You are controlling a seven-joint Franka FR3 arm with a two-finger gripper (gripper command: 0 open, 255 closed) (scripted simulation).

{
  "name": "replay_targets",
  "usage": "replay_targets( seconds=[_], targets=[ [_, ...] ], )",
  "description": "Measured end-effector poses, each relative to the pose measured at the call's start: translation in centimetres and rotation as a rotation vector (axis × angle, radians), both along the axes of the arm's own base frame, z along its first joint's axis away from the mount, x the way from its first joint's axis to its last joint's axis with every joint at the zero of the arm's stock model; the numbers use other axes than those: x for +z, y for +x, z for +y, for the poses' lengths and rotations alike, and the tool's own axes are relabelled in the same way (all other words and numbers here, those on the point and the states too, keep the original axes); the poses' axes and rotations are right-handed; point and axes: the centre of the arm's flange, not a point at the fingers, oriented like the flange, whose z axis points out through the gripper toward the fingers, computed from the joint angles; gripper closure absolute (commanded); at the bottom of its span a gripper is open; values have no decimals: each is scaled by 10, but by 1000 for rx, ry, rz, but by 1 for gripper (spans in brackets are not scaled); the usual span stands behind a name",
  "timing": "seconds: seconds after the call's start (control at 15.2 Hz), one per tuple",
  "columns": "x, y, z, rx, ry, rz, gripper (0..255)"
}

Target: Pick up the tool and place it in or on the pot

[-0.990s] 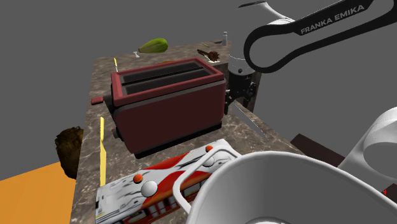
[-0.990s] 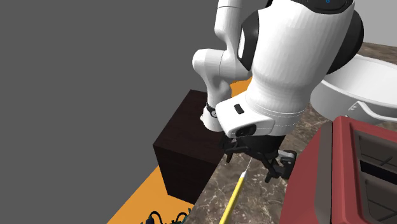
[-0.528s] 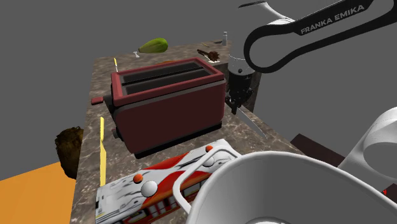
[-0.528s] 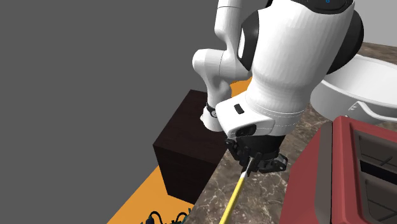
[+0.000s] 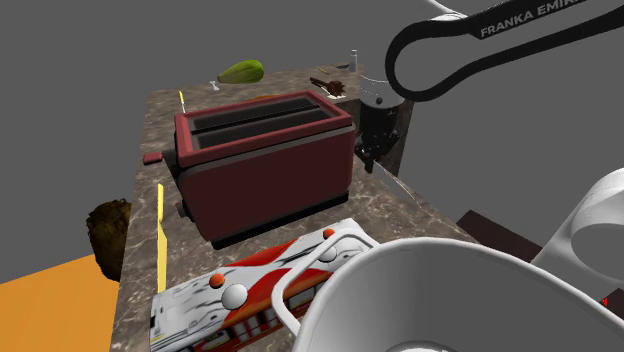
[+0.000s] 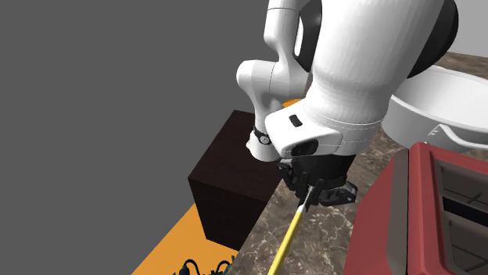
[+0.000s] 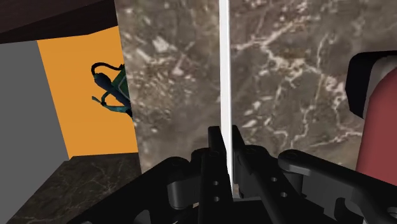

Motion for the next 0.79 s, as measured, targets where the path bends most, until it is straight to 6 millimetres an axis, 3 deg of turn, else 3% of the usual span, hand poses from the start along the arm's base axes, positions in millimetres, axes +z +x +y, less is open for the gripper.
replay_targets(
  seconds=[0.79],
  targets=[
    [64, 1, 0, 0, 0, 0, 255]
  ],
)
